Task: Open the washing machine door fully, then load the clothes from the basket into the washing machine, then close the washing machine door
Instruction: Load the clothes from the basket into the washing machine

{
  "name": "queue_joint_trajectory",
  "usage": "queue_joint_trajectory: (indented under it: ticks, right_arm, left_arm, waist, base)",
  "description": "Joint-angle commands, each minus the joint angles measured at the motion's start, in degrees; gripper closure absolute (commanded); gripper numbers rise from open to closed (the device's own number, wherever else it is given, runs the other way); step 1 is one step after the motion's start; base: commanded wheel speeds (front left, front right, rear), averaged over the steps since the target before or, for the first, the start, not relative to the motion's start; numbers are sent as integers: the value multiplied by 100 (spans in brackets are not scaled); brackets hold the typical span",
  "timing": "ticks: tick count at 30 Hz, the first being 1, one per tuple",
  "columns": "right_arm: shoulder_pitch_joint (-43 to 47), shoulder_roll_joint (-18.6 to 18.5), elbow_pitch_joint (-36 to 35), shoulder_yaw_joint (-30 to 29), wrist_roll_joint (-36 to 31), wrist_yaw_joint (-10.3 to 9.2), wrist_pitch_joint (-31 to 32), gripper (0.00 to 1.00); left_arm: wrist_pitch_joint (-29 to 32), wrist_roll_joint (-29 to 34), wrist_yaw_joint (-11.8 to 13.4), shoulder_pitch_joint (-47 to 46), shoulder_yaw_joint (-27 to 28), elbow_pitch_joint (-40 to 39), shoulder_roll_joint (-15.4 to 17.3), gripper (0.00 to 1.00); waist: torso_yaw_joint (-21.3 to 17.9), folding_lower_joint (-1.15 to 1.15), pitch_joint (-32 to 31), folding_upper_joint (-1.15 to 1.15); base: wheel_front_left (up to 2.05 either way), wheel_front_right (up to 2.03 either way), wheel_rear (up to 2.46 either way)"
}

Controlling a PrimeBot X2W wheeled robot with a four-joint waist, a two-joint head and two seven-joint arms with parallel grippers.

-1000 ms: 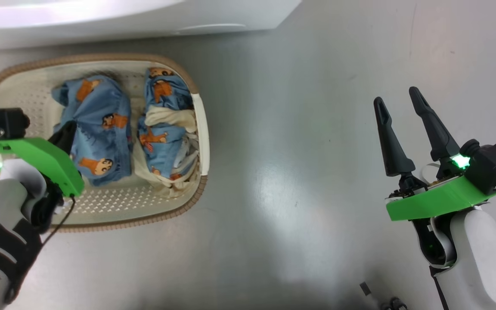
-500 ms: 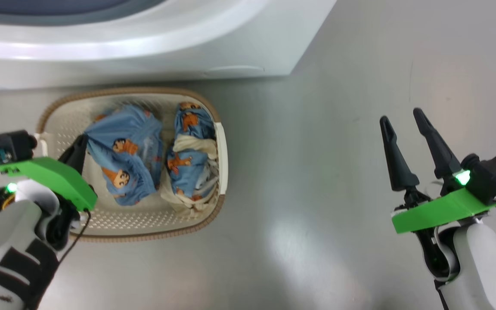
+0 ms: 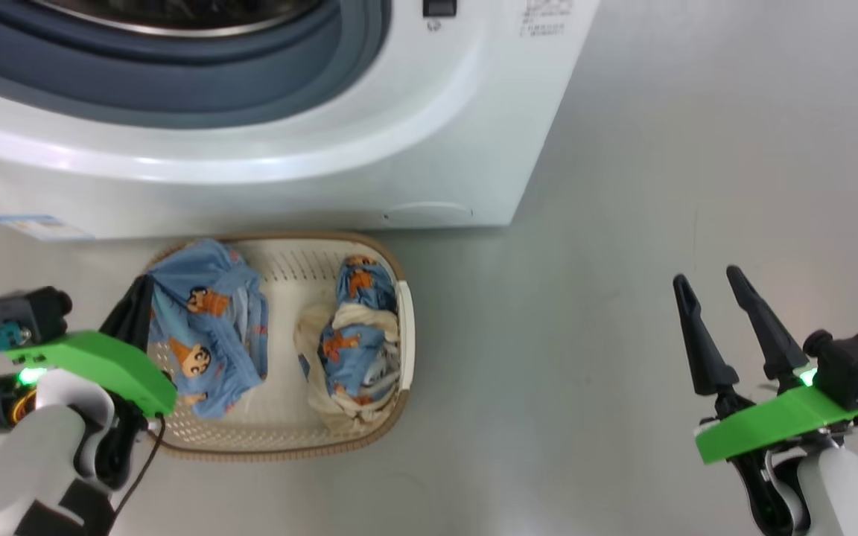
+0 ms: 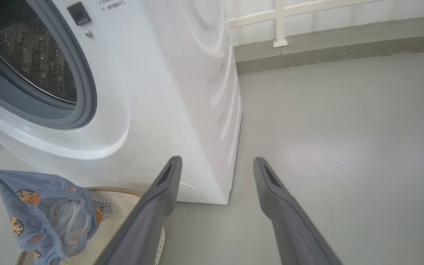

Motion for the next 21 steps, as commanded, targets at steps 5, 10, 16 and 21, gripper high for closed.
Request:
queue_joint_trajectory:
  ticks: [5, 10, 16, 21]
  right_arm:
    - [348, -129, -82, 47, 118, 16, -68, 0]
    - [519, -165, -96, -57, 160, 16, -68, 0]
    - [750, -193, -103, -138, 207, 16, -68, 0]
    - [951, -217, -148, -239, 246, 16, -68, 0]
  left_arm:
    - [-77, 659, -8, 486, 760, -550, 193, 100]
    - [-77, 1175, -8, 898, 1234, -1065, 124, 100]
    - [-77, 1731, -8, 1451, 1798, -1713, 6, 100]
    - [-77, 2136, -8, 1943, 2272, -2266, -73, 100]
  waist:
    - [73, 0, -711, 0]
    - [65, 0, -1007, 0]
    - [64, 0, -1332, 0]
    - [67, 0, -1519, 0]
  base:
    - [0, 0, 0]
    - [0, 0, 0]
    - [0, 0, 0]
    - [0, 0, 0]
